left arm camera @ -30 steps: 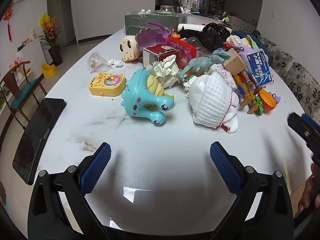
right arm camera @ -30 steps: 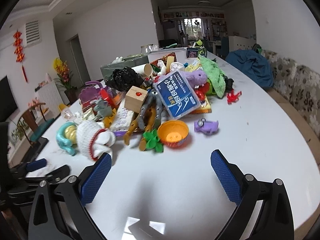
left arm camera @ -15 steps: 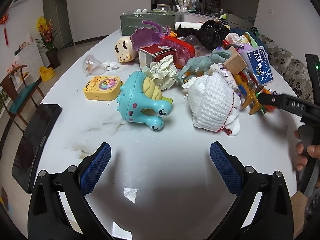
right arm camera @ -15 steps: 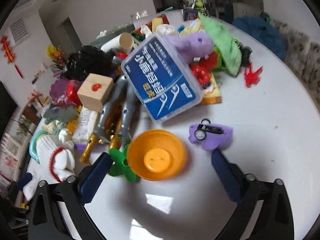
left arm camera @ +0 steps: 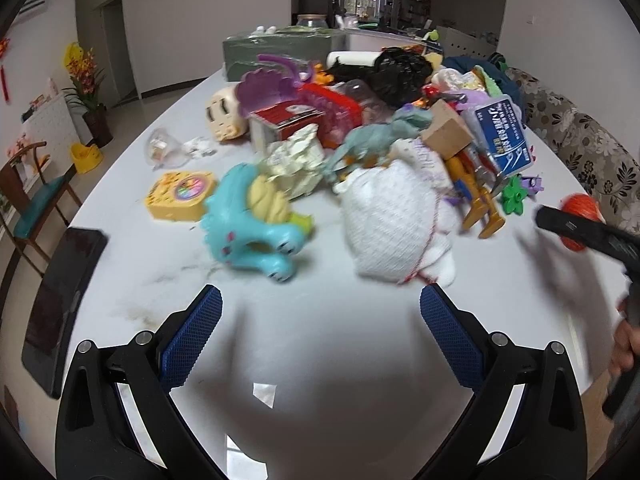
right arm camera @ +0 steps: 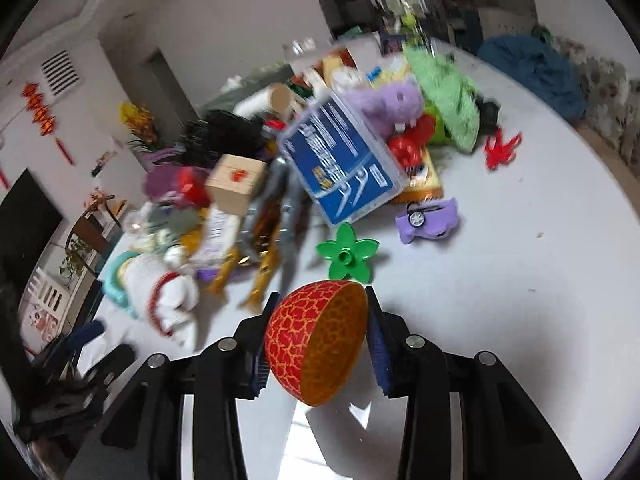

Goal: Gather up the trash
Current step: 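Grasp the orange-red ball half with the right gripper and lift, then lower the ball half into the cardboard box and open the right gripper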

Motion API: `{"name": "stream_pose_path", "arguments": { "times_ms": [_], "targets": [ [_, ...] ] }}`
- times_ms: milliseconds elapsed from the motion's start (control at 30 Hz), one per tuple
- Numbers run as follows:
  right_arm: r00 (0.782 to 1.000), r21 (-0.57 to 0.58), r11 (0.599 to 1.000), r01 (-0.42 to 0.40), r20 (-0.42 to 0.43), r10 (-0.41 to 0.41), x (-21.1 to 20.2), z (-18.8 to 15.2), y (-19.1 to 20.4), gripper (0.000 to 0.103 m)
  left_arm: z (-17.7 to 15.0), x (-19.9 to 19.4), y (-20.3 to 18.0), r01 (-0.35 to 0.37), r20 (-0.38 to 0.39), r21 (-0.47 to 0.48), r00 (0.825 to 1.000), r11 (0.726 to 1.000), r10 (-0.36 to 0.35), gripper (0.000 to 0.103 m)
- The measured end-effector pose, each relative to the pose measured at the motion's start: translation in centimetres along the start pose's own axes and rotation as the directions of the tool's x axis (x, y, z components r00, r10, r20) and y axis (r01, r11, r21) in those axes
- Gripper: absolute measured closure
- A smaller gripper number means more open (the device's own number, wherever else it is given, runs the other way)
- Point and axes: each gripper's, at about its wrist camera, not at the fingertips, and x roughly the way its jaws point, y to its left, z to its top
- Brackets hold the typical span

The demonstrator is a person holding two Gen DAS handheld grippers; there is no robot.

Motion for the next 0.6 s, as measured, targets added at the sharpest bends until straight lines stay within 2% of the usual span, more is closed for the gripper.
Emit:
{"name": "stream_pose_path", "arguments": {
  "times_ms": [167, 267, 300, 333, 367, 433, 467, 567, 600],
  "targets": [
    [0.999, -0.002, 1.0, -0.015, 0.051, 0.015, -3.8, -2.2, -0.3, 0.063, 1.9, 2.4, -3.0, 0.004, -0.032, 0.021, 0.999, 1.0, -0.004, 0.006],
    [0.998, 0.013, 1.0, -0.017, 0.062, 0.016, -4.8, -3.6, -1.2, 0.063, 3.2, 4.3, -4.9, 0.037, -0.045, 0.047, 0.998, 0.998, -0.035, 0.008],
    [0.998, 0.019, 1.0, -0.022, 0.059, 0.021, -5.0, -3.9, -1.4, 0.063, 3.4, 5.2, -5.1, 0.021, -0.059, 0.047, 0.998, 0.999, -0.018, 0.019],
    [0.998, 0.028, 0.999, -0.022, 0.057, 0.02, -5.1, -4.3, -1.6, 0.063, 3.4, 5.9, -5.0, 0.012, -0.079, 0.045, 0.997, 0.999, -0.008, 0.041],
    [0.998, 0.034, 0.999, -0.026, 0.056, 0.024, -5.1, -4.4, -1.8, 0.063, 3.4, 5.7, -4.9, 0.001, -0.049, 0.048, 0.999, 0.999, 0.002, 0.048],
    [0.997, 0.041, 0.998, -0.046, 0.059, 0.044, -5.2, -4.9, -1.7, 0.063, 3.1, 4.2, -4.1, 0.051, -0.032, 0.018, 0.998, 0.999, -0.05, 0.053],
    [0.997, 0.038, 0.998, -0.055, 0.062, 0.052, -5.3, -5.2, -1.6, 0.063, 2.5, 2.4, -3.6, 0.092, 0.011, 0.015, 0.996, 0.996, -0.092, 0.053],
    [0.989, -0.025, 0.991, -0.131, 0.067, 0.132, -6.7, -6.1, 0.1, 0.063, -0.2, -3.9, -3.3, 0.065, 0.137, 0.138, 0.987, 0.988, -0.084, 0.053],
    [0.978, -0.072, 0.977, -0.199, 0.049, 0.203, -7.5, -6.8, 1.3, 0.063, -1.4, -5.7, -3.0, 0.069, 0.155, 0.181, 0.983, 0.981, -0.098, 0.052]
  ]
}}
